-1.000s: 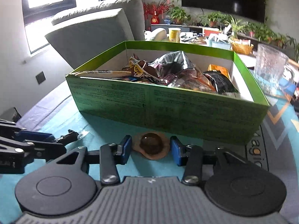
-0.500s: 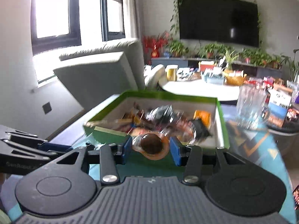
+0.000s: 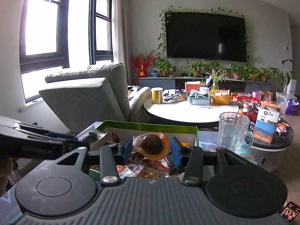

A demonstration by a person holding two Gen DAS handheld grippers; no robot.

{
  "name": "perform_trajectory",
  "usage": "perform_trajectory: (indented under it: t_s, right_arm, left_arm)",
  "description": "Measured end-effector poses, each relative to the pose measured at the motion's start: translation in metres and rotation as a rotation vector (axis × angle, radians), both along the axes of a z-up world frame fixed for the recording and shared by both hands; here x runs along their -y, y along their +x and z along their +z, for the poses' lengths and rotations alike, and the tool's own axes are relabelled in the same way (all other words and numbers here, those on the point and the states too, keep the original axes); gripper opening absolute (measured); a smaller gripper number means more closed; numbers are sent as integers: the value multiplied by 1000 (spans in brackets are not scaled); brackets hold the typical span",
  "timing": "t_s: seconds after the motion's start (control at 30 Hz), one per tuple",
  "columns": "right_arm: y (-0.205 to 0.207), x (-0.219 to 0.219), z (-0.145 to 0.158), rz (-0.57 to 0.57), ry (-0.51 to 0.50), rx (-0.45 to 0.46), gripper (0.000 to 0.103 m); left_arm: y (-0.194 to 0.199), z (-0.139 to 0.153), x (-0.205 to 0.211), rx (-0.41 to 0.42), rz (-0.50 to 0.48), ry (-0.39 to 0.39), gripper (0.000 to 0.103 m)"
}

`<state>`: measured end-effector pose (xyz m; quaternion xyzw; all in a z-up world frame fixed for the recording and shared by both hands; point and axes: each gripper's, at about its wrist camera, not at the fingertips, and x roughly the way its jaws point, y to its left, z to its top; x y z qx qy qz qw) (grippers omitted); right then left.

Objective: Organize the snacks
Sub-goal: 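Carry the black candy and round brown snack over the box, then open the left tool to drop the candy while the right tool releases the round snack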

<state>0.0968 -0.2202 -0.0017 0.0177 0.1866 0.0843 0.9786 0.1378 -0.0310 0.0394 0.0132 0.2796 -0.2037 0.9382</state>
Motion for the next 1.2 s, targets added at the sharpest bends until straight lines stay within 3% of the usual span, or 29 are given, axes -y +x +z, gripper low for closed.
perform_trajectory:
  t_s: [0.63,0.83,0.97,1.2]
  right_arm:
    - [50,14,-25,-40,54,-84,36]
    - [57,8,-29,-53,51,-122,37]
    - [54,6,-28,-58,69,-121,37]
    - [51,4,-23,-51,77,-122,37]
  left_arm:
    - [51,-26,4,-71,60,4,28]
    - [54,-30,6,-76,64,33,32]
    - [51,-29,6,-73,55,32,40]
    - [46,-26,4,-64,63,33,41]
